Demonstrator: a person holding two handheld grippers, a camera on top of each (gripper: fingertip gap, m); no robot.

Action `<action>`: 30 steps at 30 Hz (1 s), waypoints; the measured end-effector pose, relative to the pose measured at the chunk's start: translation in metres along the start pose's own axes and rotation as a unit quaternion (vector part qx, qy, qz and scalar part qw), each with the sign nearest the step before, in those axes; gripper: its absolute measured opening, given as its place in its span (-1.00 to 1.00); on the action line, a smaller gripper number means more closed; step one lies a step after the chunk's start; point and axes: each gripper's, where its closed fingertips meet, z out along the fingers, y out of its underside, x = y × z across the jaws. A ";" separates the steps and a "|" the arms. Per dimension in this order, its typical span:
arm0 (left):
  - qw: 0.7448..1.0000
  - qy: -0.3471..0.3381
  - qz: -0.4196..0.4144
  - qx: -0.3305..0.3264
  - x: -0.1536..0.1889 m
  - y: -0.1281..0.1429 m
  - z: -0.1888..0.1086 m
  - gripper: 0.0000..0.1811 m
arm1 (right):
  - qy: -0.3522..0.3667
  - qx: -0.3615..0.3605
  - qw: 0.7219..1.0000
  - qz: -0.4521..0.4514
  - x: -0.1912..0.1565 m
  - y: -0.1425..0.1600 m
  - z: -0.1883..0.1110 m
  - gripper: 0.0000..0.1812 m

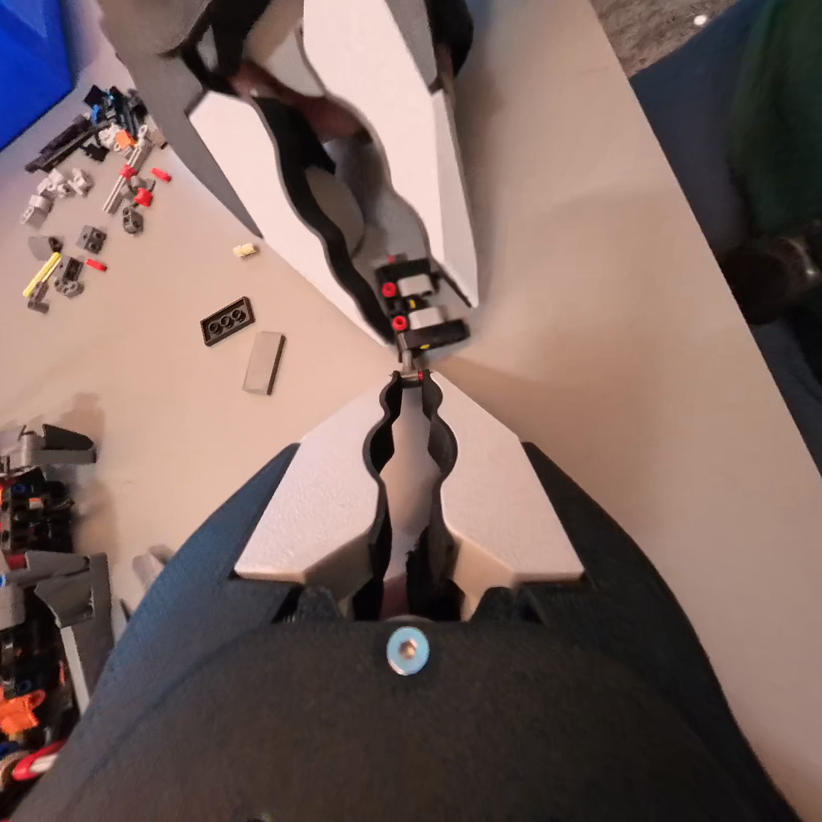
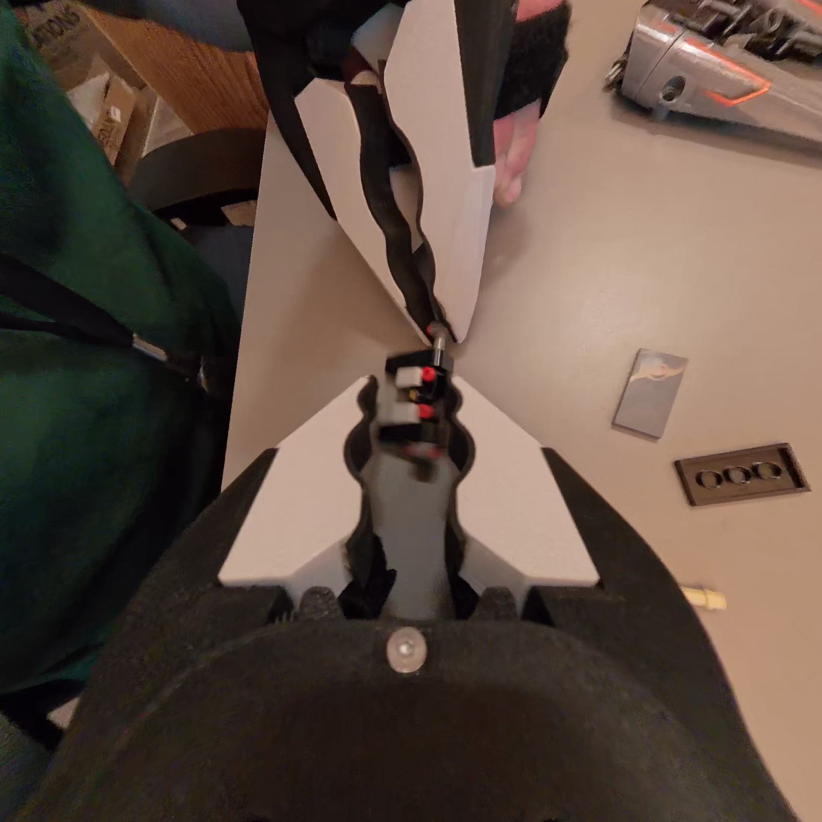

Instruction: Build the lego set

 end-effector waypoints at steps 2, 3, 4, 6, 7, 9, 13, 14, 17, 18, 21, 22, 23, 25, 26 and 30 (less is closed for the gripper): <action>1.000 -0.015 -0.003 -0.004 0.000 0.000 0.000 -0.92 | 0.024 0.008 1.000 -0.001 -0.001 -0.005 -0.006 -0.58; 1.000 -0.017 -0.006 -0.004 0.001 -0.001 0.000 -0.92 | 0.052 0.003 0.999 -0.008 -0.001 -0.006 -0.011 -0.53; 1.000 -0.021 -0.010 -0.004 0.002 -0.001 0.000 -0.92 | 0.085 -0.002 0.996 -0.012 -0.001 -0.006 -0.018 -0.50; 0.999 -0.027 -0.026 -0.001 0.002 -0.002 0.001 -0.92 | 0.122 -0.002 0.993 0.007 -0.005 -0.004 -0.028 -0.52; 0.999 -0.029 -0.033 0.000 0.002 -0.003 0.002 -0.92 | 0.136 -0.004 0.991 0.020 -0.007 0.000 -0.030 -0.50; 0.999 -0.043 -0.031 -0.002 -0.001 -0.003 0.002 -0.92 | 0.179 -0.019 0.983 0.040 -0.001 0.014 -0.033 -0.52; 0.998 -0.052 -0.043 -0.013 0.004 -0.002 -0.001 -0.92 | 0.210 -0.011 0.976 0.064 -0.011 0.015 -0.036 -0.62; 0.996 -0.067 -0.047 -0.024 0.003 0.001 -0.002 -0.92 | 0.219 -0.013 0.973 0.077 -0.012 0.017 -0.034 -0.64; 0.993 -0.086 -0.075 -0.034 0.006 0.001 -0.004 -0.91 | 0.258 -0.041 0.960 0.100 -0.002 0.033 -0.027 -0.61; 0.992 -0.086 -0.087 -0.030 0.007 0.000 -0.004 -0.91 | 0.258 -0.035 0.960 0.101 0.000 0.031 -0.024 -0.60; 0.990 -0.091 -0.105 -0.030 0.012 -0.002 -0.003 -0.91 | 0.262 -0.036 0.961 0.084 0.008 0.027 -0.021 -0.62; 0.989 -0.094 -0.112 -0.030 0.013 -0.003 -0.003 -0.90 | 0.260 -0.037 0.962 0.075 0.012 0.024 -0.019 -0.64; 0.987 -0.097 -0.120 -0.030 0.014 -0.003 -0.003 -0.90 | 0.250 -0.039 0.965 0.066 0.014 0.020 -0.016 -0.63; 0.986 -0.096 -0.133 -0.024 0.018 -0.006 -0.005 -0.86 | 0.240 -0.045 0.968 0.053 0.022 0.014 -0.014 -0.58; 0.985 -0.098 -0.138 -0.022 0.018 -0.007 -0.008 -0.84 | 0.242 -0.048 0.968 0.048 0.026 0.013 -0.016 -0.55; 0.981 -0.095 -0.167 0.001 0.018 -0.008 -0.022 -0.80 | 0.239 -0.022 0.969 0.051 0.016 0.005 -0.029 -0.57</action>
